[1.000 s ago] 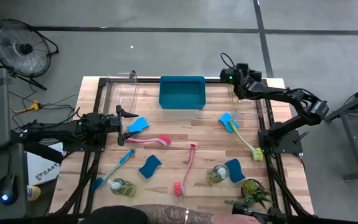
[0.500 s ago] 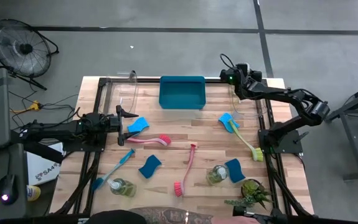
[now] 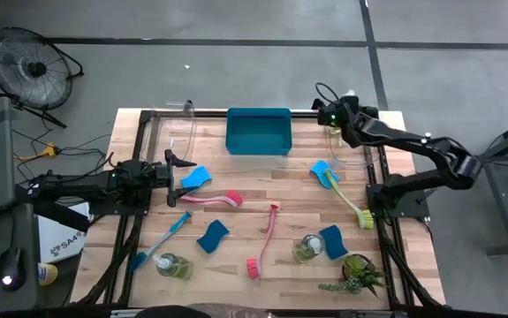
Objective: Pick & Place Kitchen Sink Supplies
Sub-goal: Put the top green dish soap into the right transparent bin, then put the right green dish soap into the right transparent bin
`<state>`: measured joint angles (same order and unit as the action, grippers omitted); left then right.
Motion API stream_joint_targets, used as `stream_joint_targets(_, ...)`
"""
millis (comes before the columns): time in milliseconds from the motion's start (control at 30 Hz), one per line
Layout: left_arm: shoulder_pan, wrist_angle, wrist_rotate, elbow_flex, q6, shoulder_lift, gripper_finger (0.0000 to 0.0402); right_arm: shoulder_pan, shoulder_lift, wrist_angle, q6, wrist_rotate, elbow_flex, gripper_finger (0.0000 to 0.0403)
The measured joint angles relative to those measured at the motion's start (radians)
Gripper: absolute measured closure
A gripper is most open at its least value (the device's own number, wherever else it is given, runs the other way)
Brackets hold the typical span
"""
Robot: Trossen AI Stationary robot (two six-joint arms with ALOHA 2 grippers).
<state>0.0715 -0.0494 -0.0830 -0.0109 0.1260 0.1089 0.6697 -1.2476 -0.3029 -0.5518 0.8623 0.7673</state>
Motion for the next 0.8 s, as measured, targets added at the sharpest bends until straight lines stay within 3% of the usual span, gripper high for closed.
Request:
stream_joint_targets(367, 0.000, 0.000, 0.000, 0.000, 0.000, 0.000, 0.0046, -0.184, 0.194, -0.190, -0.113, -0.015, 0.000, 0.0006)
stream_joint_targets(633, 0.000, 0.000, 0.000, 0.000, 0.000, 0.000, 0.0046, -0.336, 0.402, -0.356, -0.098, -0.211, 0.000, 0.0006)
stream_joint_targets(800, 0.000, 0.000, 0.000, 0.000, 0.000, 0.000, 0.0046, -0.504, 0.521, -0.414, -0.037, -0.265, -0.022, 0.0006)
